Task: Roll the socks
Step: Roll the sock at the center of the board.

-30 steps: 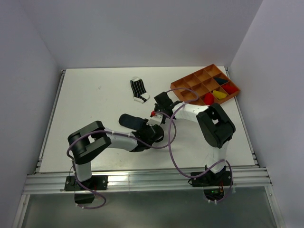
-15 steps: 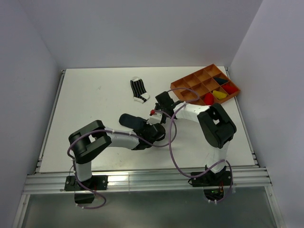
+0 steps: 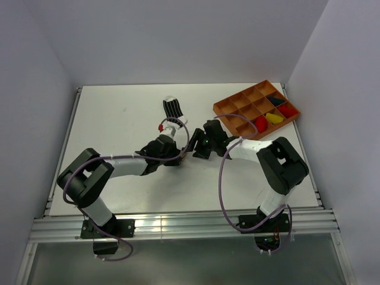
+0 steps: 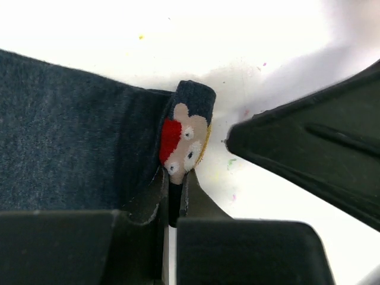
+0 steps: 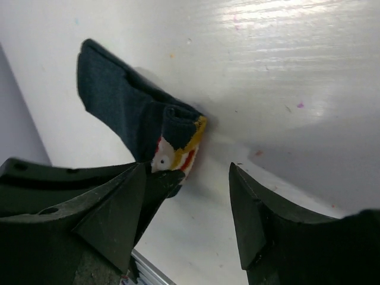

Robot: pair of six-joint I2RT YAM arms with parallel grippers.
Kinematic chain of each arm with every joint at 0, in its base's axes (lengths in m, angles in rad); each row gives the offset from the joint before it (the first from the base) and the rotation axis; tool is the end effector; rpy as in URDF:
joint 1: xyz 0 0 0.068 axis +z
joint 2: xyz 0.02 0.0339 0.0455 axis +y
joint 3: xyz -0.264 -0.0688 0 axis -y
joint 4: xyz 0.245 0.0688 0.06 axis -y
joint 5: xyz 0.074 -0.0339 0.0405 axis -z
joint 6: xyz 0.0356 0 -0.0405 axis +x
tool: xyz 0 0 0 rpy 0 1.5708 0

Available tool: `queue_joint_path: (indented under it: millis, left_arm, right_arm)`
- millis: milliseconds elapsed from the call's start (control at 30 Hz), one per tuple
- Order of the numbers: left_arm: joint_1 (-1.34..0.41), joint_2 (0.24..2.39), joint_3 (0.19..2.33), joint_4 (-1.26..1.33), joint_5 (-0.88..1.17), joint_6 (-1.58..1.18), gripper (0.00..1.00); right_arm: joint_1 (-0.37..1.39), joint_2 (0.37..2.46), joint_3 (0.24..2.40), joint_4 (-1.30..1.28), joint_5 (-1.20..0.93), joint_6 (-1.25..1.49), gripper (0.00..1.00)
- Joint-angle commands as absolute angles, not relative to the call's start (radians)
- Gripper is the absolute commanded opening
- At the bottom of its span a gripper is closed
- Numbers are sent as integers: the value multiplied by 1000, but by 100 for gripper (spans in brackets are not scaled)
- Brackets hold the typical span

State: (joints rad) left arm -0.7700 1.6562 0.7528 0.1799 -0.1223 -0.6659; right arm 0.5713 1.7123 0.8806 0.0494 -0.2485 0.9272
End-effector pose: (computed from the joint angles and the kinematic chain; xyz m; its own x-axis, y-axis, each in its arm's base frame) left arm 0.2351 -0.2219 0.1489 -0.7600 -0.1171 -0.6393 0.1981 0.8951 -0.3995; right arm 0.2843 0.1931 0.1577 -0.8925 0.3481 -0.2869 0.0718 0.7376 0.6714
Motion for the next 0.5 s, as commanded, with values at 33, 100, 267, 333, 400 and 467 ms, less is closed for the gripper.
queue_joint_path:
  millis: [33,100,267,333,400,467]
  left_arm:
    - [-660,1620,671,279,222,-804,0]
    - [-605,1623,638,349,279,-865,0]
    - [-529,1652,539,486,411,-977,0]
    - [-505,1672,497,566,433,-1034,0]
    - [-485,1680,474,609,449,-1075,0]
    - [-476,1693,460,635,462,-1084,1]
  right_arm:
    - [566,1700,847,239,-279,971,66]
    - [566,1723,845,265,-293,983,66]
    - [568,1776,857,301,-319,1005,65]
    - [571,1789,867,293,-321,1002,65]
    - [577,1805,882,273,-321,996,65]
    - [583,1819,891,270,-322,993,64]
